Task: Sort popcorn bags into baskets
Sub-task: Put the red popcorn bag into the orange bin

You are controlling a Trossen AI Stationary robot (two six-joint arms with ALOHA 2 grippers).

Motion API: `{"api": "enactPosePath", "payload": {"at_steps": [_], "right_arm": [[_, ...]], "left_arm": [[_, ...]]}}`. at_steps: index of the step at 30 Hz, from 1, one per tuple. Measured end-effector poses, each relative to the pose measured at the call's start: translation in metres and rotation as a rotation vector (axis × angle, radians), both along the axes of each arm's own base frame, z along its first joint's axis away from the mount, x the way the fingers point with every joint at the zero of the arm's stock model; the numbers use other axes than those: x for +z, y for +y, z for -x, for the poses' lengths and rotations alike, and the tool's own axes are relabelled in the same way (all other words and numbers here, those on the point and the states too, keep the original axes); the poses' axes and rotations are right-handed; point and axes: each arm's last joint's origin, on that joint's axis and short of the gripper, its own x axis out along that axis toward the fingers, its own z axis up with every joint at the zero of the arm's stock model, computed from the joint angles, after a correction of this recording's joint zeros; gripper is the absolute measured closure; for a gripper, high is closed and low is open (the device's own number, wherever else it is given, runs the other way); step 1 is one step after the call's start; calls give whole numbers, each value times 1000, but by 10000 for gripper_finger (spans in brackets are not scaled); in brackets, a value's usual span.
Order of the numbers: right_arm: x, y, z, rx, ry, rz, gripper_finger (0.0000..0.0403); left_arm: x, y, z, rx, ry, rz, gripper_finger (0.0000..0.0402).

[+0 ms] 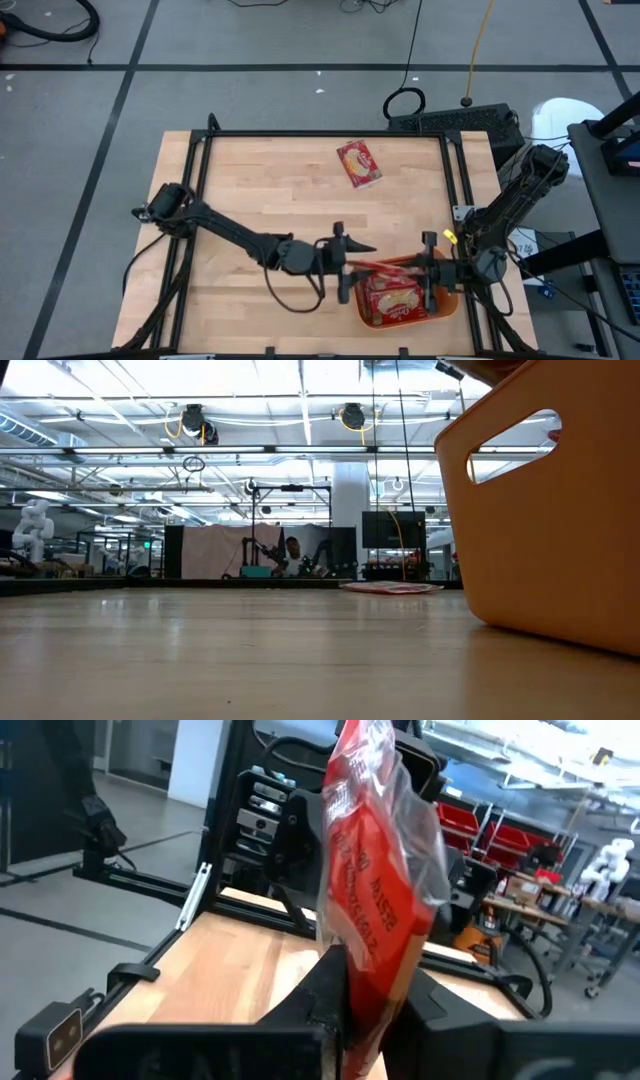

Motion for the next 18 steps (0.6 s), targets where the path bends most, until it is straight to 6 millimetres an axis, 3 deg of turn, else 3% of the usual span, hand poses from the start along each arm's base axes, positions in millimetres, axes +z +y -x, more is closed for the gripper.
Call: {"api": "enactPosePath", "payload": {"at_steps": [5, 12, 14, 18], "right_arm": [[-3, -2, -2, -18, 19, -25, 380], [-2, -4, -3, -63, 19, -34, 362], [1, -5, 0, -58, 4, -44, 337], [6, -5, 5, -43, -8, -39, 274]], "left_arm": [[-5, 6, -2, -18, 52, 36, 241], [-3, -5, 2, -23, 27, -101, 370], [0, -8, 3, -21, -5, -120, 385], [9, -15, 6, -30, -90, -140, 377]]}}
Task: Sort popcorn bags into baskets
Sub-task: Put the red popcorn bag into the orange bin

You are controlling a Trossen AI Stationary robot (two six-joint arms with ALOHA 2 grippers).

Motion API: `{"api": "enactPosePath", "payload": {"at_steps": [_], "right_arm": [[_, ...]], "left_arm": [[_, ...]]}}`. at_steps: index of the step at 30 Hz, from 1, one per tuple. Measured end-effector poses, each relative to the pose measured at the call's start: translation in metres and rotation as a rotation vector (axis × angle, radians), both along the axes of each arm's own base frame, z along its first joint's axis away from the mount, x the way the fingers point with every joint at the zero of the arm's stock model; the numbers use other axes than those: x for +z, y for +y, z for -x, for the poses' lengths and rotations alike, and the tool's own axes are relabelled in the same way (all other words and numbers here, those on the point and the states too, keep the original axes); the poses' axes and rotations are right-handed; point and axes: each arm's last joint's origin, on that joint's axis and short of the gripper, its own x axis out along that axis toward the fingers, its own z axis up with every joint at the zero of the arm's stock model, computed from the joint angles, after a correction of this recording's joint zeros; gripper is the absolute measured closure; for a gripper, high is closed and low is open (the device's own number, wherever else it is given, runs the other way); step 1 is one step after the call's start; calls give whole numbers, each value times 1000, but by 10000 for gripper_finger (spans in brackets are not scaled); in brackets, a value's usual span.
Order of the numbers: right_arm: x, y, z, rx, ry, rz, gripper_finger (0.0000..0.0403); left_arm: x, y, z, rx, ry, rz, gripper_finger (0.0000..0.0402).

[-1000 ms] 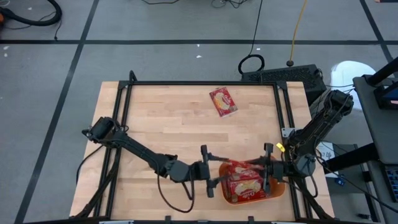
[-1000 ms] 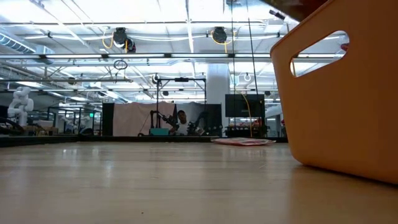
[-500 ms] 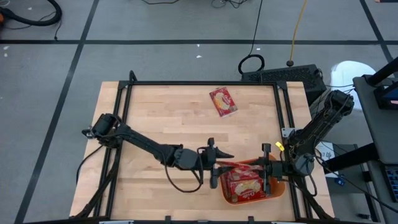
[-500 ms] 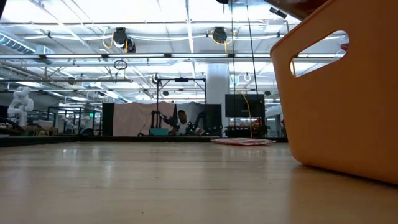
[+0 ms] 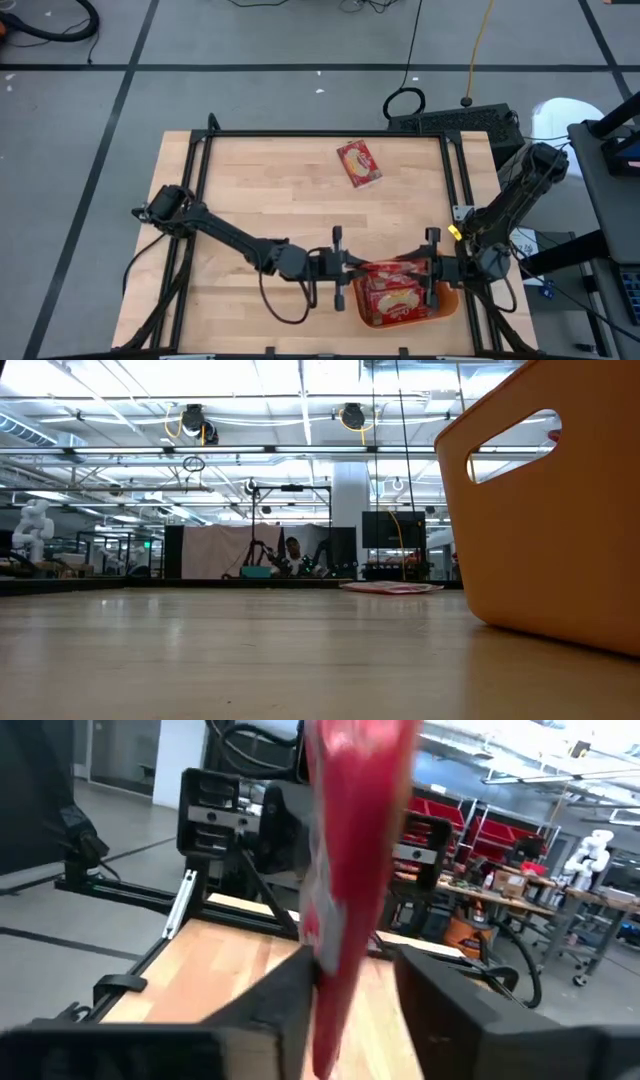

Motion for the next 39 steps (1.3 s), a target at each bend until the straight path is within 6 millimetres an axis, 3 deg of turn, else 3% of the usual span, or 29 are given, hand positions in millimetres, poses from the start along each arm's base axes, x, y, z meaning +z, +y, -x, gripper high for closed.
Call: {"api": "enactPosePath", "payload": {"at_steps": [7, 18, 27, 39], "right_arm": [[4, 2, 4, 60, -25, -1, 208], [15, 0, -1, 164, -131, -108, 204], [9, -4, -13, 159, -111, -141, 263], [6, -5, -19, 159, -110, -129, 377]], "left_arm": [[13, -6, 4, -9, -164, -3, 379], [5, -13, 2, -49, -209, -30, 363], [3, -9, -1, -36, -202, -40, 361], [-1, -8, -2, -36, -162, -46, 360]]}}
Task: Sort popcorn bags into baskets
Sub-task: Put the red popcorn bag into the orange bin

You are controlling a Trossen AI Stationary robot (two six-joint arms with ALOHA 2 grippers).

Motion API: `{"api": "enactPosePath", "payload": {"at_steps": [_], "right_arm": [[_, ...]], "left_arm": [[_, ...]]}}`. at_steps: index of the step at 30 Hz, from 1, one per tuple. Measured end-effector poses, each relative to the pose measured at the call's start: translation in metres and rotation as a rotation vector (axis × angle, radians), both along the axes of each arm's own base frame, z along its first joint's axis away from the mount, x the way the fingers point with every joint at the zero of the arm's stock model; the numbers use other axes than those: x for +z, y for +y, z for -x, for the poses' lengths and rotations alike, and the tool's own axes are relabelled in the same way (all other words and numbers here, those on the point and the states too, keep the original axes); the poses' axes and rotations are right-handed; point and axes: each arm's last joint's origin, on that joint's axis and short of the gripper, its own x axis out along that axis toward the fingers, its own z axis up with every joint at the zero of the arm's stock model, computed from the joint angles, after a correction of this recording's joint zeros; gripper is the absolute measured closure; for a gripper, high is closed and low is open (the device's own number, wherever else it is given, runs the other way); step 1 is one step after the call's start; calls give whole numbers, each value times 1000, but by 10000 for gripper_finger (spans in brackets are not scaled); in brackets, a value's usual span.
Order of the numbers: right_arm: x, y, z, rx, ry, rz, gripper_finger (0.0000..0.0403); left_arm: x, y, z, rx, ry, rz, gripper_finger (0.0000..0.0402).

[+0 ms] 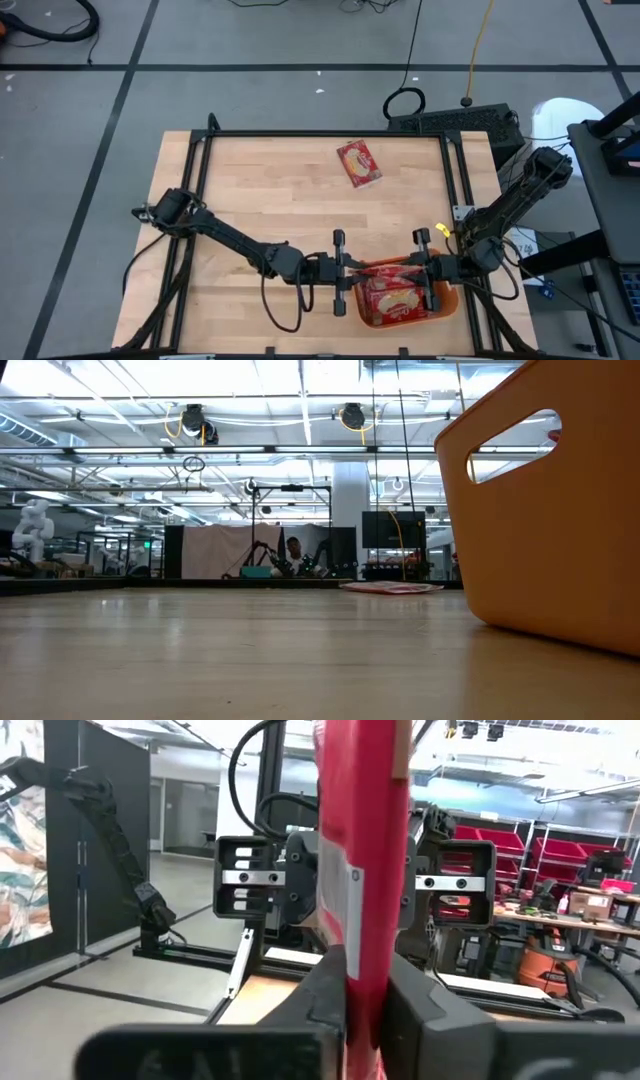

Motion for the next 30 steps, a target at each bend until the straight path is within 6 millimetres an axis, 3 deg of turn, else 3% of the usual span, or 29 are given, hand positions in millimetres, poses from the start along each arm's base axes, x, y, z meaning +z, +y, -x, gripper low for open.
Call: {"api": "enactPosePath", "payload": {"at_steps": [4, 7, 11, 14, 21, 25, 30], "right_arm": [[-1, 3, 3, 19, 9, 6, 395], [2, 6, 8, 32, 5, -9, 391], [9, 13, 11, -11, 42, 11, 389], [19, 19, 10, -31, 79, 16, 389], [63, 34, 16, -64, 298, 42, 389], [90, 37, 20, -27, 418, -8, 389], [117, 42, 22, 21, 652, 17, 389]], "left_arm": [[-4, -3, 0, -12, 47, -1, 355], [-5, -12, 4, -28, 60, -13, 330], [-5, -26, 11, -11, 61, -7, 260], [-6, -35, 17, 97, 74, 6, 199], [-7, -57, 36, 362, 119, 45, 103], [-11, -69, 46, 415, 158, 53, 88], [-22, -74, 49, 432, 227, 94, 109]]}}
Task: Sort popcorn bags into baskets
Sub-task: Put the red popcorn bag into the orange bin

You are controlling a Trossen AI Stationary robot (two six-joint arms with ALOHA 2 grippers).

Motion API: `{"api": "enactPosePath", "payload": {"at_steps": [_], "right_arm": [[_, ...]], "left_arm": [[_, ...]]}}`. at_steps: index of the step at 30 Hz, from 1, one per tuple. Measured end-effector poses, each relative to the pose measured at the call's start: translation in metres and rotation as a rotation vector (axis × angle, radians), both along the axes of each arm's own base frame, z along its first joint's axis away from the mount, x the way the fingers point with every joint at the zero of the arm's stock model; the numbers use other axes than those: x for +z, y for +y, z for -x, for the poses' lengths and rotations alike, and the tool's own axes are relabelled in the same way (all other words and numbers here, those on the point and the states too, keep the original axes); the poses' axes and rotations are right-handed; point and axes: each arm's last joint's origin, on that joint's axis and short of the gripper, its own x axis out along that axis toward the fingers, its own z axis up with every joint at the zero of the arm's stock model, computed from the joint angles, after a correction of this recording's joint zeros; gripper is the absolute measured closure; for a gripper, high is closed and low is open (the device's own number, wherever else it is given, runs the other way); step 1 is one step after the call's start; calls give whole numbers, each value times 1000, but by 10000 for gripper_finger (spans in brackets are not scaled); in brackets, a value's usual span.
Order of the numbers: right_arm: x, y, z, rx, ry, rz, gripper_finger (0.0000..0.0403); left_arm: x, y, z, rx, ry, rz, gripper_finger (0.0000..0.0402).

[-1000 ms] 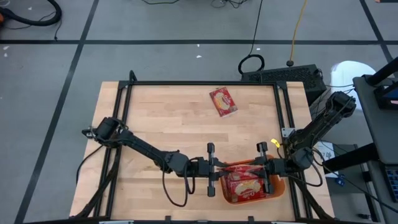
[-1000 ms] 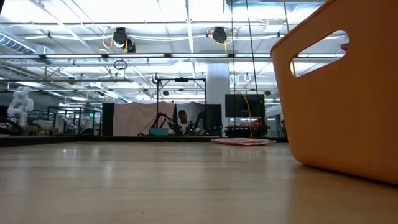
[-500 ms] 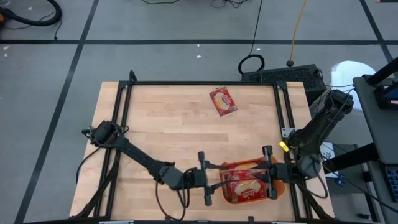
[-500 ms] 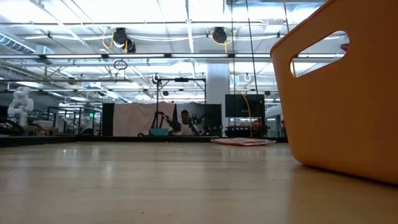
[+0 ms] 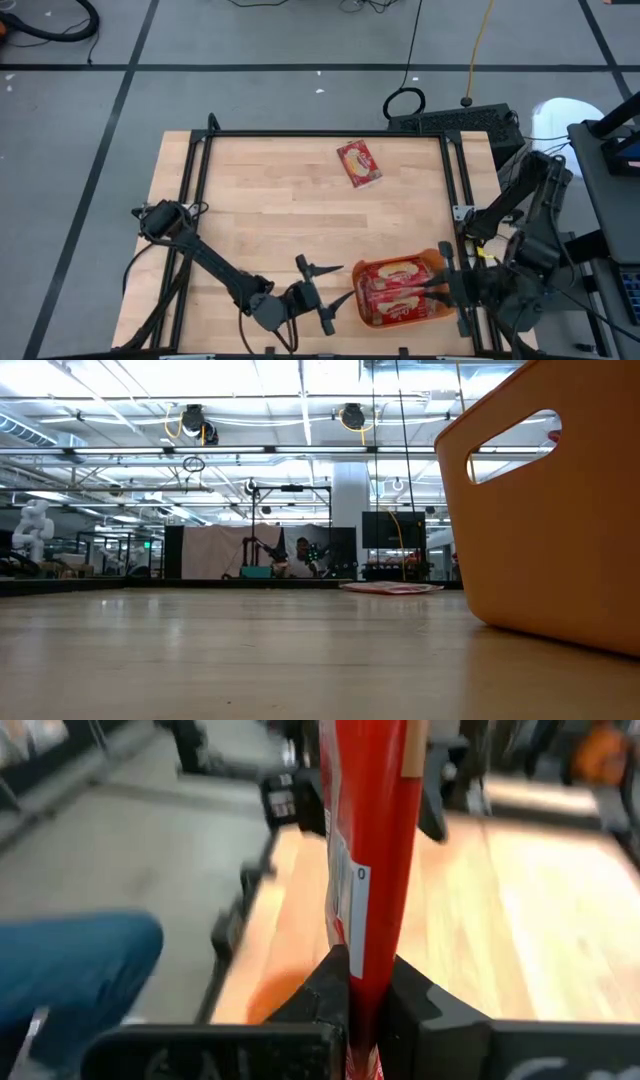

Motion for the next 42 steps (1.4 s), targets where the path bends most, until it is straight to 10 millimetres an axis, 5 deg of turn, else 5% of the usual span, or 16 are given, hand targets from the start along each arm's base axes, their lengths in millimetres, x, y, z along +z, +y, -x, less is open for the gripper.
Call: {"api": "enactPosePath", "payload": {"at_steps": [5, 11, 20, 32, 42], "right_arm": [[22, 2, -6, -61, 254, 63, 390], [25, 6, -17, -155, 488, 170, 390], [-8, 14, -45, -201, 659, 246, 390], [-69, -6, -59, -282, 978, 289, 390], [-79, -7, -65, -267, 976, 255, 390]], "left_arm": [[-11, 2, -1, 7, 45, 65, 142], [-17, 11, -6, 38, 58, 131, 171], [-18, 19, -11, 59, 57, 149, 188], [-20, 21, -11, 61, 73, 143, 188], [-22, 24, -13, 72, 84, 149, 188]]}}
